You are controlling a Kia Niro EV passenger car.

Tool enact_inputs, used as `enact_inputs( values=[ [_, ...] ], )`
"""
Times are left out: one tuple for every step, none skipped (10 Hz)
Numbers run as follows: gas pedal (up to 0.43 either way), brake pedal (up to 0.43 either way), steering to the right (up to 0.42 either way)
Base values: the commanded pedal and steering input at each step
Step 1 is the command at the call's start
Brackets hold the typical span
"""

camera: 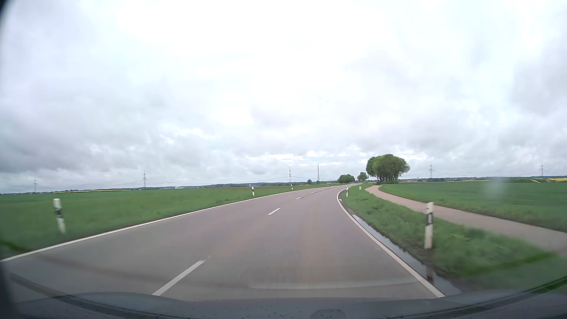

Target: Follow the waypoints while adhering to traffic rules and regulations

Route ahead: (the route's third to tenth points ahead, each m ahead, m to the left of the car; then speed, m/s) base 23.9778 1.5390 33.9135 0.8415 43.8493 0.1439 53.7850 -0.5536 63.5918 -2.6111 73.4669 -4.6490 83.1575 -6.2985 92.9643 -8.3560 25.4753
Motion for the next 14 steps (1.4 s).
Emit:
enact_inputs(
  values=[
    [0.248,0.000,0.021],
    [0.248,0.000,0.022],
    [0.248,0.000,0.022],
    [0.248,0.000,0.022],
    [0.248,0.000,0.023],
    [0.248,0.000,0.022],
    [0.248,0.000,0.022],
    [0.248,0.000,0.022],
    [0.248,0.000,0.022],
    [0.248,0.000,0.020],
    [0.248,0.000,0.017],
    [0.260,0.000,0.015],
    [0.268,0.000,0.013],
    [0.268,0.000,0.013]
  ],
)
